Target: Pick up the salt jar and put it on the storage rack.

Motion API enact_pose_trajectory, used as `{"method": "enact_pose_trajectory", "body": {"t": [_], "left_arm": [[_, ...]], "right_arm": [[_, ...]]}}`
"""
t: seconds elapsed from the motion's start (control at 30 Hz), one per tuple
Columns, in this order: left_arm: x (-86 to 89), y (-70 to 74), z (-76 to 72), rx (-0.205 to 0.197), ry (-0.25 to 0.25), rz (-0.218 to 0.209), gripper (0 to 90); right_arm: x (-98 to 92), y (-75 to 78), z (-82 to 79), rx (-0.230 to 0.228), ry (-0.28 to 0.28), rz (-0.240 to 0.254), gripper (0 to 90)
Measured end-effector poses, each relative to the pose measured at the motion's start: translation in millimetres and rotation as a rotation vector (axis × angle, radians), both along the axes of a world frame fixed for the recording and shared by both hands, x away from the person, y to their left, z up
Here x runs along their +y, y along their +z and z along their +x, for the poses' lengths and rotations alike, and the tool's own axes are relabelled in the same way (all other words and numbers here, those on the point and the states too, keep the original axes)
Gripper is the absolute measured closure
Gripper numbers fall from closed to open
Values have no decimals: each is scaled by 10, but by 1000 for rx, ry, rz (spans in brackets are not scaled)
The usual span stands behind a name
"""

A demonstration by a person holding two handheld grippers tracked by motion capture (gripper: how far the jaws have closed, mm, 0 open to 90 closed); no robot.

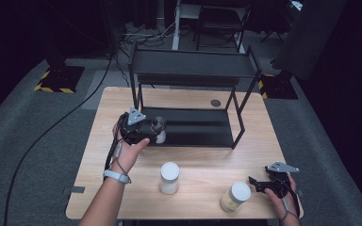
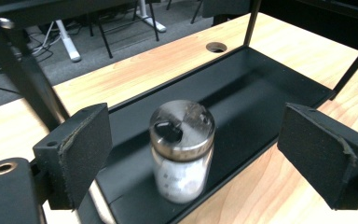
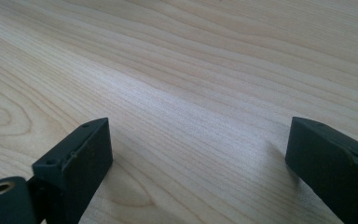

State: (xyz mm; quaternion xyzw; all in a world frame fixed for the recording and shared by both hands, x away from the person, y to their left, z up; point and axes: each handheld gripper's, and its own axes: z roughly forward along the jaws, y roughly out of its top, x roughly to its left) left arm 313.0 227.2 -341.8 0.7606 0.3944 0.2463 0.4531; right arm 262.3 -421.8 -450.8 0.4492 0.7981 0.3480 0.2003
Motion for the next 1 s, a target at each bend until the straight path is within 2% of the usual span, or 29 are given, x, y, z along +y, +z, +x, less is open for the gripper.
{"method": "enact_pose_trajectory", "body": {"t": [0.23, 0.5, 1.0], "left_arm": [[174, 88, -213, -2, -2, 24, 93], [331, 114, -392, -7, 15, 38, 84], [574, 39, -620, 12, 38, 46, 80]], "right_arm": [[-1, 1, 2, 1, 1, 0, 72], [-1, 0, 2, 0, 1, 0, 72], [-1, 1, 2, 1, 1, 0, 72]]}}
